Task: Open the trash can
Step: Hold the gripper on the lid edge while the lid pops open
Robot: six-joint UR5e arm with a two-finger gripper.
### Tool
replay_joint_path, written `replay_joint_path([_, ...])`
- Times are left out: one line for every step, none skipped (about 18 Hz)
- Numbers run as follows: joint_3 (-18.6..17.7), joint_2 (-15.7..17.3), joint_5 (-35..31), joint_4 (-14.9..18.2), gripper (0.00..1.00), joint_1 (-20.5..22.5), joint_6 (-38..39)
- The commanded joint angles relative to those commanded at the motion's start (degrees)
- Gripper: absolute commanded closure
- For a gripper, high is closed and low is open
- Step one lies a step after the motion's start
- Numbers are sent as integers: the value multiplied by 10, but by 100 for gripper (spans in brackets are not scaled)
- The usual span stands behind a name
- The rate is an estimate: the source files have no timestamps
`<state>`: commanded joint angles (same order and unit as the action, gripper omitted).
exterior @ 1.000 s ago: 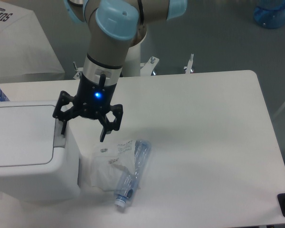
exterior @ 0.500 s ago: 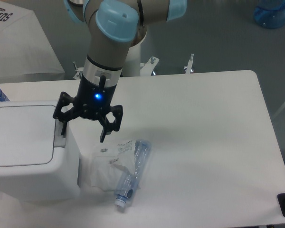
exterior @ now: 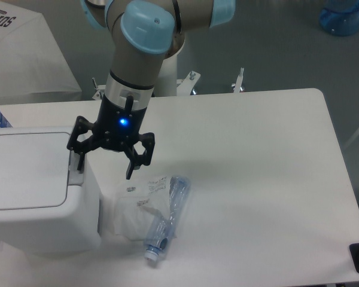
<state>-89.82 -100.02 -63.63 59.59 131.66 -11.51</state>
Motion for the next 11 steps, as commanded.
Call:
replay_joint_path([0,0,0,0,0,0,0])
replay_joint_path([0,0,1,0,0,0,0])
replay_joint_path([0,0,0,0,0,0,0])
replay_joint_path([1,1,1,0,0,0,0])
replay_joint_path([6,2,1,1,0,0,0])
replay_joint_path([12,3,1,0,0,0,-3])
replay_joint_path([22,4,1,-2,0,0,-10])
replay_joint_path([33,4,0,-10,0,1,-11])
replay_joint_path([44,4,0,-19,0,1,-15])
replay_joint_path([56,4,0,-21,0,2,-20])
replay_joint_path([68,2,-1,-20,0,3,-32])
